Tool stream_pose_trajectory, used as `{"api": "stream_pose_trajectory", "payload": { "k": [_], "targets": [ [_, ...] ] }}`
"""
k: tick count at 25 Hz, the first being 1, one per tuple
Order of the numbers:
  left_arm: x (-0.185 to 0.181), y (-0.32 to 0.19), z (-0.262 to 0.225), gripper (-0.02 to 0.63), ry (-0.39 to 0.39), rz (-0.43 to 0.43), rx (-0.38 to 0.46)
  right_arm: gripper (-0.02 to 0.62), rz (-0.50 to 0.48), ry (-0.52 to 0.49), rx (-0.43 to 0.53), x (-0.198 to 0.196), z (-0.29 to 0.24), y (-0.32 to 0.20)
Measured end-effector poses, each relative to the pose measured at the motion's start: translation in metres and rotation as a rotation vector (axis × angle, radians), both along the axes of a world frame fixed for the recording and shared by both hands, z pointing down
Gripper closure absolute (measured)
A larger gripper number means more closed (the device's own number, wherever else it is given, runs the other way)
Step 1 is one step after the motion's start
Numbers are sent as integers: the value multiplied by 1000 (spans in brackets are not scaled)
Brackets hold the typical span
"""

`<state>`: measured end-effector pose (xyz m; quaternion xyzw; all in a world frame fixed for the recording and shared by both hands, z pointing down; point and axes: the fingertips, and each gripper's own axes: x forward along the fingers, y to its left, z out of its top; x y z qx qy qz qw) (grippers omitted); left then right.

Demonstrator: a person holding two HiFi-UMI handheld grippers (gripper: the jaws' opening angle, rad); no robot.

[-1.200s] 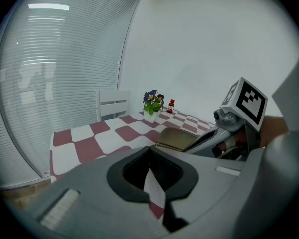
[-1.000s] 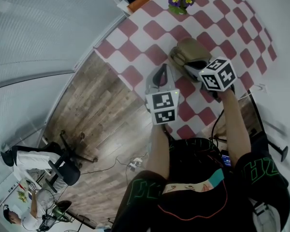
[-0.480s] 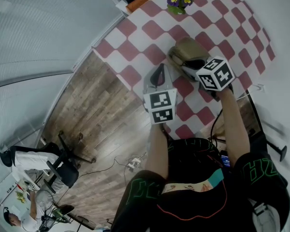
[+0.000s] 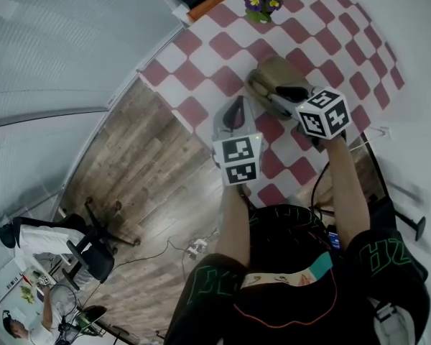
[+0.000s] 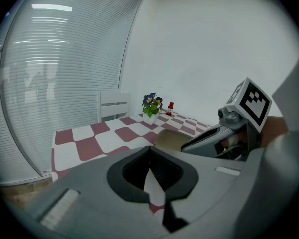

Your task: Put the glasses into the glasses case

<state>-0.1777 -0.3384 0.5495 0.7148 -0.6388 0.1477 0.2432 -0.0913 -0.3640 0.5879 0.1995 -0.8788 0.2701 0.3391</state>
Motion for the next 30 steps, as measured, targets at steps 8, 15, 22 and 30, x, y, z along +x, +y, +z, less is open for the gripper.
{"api": "stream_pose_trajectory", "payload": {
  "k": [8,15,22,30],
  "targets": [
    [9,14,-12,597,6,-17,29,524,101,-96,101,11,-31,-2],
    [16,33,-29,597,2,-55,83,591,159,-144,264,26,-73,5],
    [21,53,-69,597,-36,-78,176,592,244,-234,372,47,-114,22],
    [33,80,-125,597,-98,-82,292,592,355,-291,499,88,-158,45]
  ]
}}
